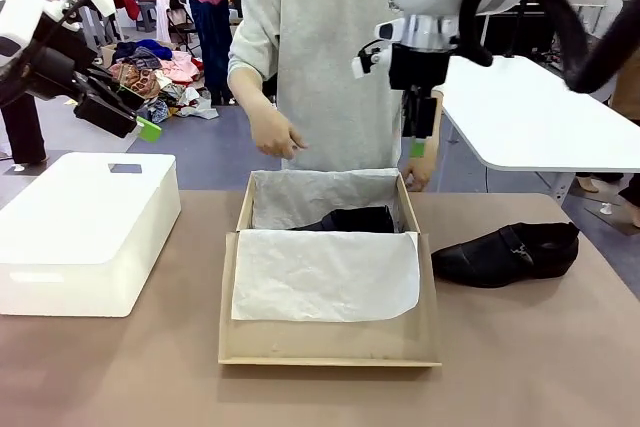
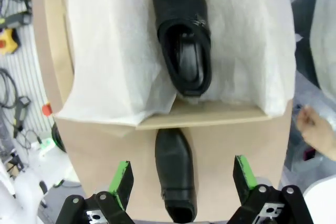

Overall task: Pack the shoes into the box.
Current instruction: Place the other shoe of the Shoes into the Shoes Box.

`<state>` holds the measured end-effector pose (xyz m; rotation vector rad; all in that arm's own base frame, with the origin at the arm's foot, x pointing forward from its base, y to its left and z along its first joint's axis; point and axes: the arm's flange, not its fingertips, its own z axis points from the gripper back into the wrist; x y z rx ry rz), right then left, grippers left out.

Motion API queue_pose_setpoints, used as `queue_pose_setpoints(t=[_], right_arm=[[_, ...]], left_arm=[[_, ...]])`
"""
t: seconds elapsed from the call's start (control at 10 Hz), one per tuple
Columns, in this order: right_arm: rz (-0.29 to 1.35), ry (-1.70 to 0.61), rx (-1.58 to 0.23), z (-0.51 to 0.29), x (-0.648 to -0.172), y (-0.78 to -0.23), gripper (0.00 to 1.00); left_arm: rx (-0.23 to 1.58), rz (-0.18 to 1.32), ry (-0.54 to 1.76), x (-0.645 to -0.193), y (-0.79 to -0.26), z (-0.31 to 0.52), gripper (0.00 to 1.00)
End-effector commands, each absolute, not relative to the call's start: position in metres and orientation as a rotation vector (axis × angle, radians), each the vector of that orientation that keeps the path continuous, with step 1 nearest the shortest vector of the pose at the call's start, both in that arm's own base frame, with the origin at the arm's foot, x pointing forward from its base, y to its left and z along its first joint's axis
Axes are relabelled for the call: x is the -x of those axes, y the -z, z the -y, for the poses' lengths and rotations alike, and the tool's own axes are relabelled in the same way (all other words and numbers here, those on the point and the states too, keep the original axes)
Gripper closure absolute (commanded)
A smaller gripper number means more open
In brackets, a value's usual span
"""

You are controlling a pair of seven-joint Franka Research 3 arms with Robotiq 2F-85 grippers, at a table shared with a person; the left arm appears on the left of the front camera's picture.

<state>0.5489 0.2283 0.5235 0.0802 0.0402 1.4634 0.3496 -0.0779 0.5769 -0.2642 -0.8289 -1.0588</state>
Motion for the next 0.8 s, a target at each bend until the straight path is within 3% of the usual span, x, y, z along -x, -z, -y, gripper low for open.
queue_pose_setpoints(t=[0.0,0.7], right_arm=[[-0.061,-1.527,0.017,-0.196,-0.527,-0.523,0.00],[0.018,-1.461,0.036,-0.098,-0.508,-0.508,0.00]], left_arm=[[0.278,0.838,1.075,-0.350,-0.576,0.077,0.00],[0.278,0.838,1.075,-0.350,-0.576,0.077,0.00]])
